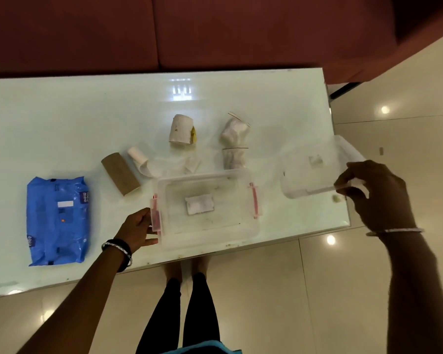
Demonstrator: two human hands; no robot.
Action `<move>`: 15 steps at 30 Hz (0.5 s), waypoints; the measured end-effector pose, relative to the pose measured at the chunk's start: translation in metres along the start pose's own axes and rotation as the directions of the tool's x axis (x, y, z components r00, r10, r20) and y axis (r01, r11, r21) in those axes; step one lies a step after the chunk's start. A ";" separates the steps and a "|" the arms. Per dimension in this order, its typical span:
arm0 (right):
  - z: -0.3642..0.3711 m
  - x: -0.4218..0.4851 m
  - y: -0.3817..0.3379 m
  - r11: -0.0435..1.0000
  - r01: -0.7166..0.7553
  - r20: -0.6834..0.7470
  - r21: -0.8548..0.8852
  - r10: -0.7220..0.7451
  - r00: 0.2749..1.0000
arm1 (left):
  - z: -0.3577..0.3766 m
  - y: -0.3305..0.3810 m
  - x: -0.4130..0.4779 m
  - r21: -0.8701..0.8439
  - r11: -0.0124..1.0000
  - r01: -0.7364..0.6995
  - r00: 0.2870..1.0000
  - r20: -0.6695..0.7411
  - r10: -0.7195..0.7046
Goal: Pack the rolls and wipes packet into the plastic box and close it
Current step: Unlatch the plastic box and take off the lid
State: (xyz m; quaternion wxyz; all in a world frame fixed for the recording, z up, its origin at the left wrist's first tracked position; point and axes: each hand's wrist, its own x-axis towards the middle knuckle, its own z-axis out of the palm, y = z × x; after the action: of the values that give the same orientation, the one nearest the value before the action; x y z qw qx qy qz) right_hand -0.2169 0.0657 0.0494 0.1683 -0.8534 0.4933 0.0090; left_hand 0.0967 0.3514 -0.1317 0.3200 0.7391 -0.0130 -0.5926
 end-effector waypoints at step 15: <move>0.189 0.001 0.067 0.957 -0.279 -0.078 0.083 0.285 0.955 | -0.004 -0.012 0.011 -0.013 1.000 -0.027 0.999 0.021 0.027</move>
State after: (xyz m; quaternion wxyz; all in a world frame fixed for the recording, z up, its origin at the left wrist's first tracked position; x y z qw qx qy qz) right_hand -0.2443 0.0902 -0.1478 0.1735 -0.7673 0.6170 -0.0226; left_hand 0.0994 0.3582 -0.1464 0.3323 0.7306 -0.0227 -0.5960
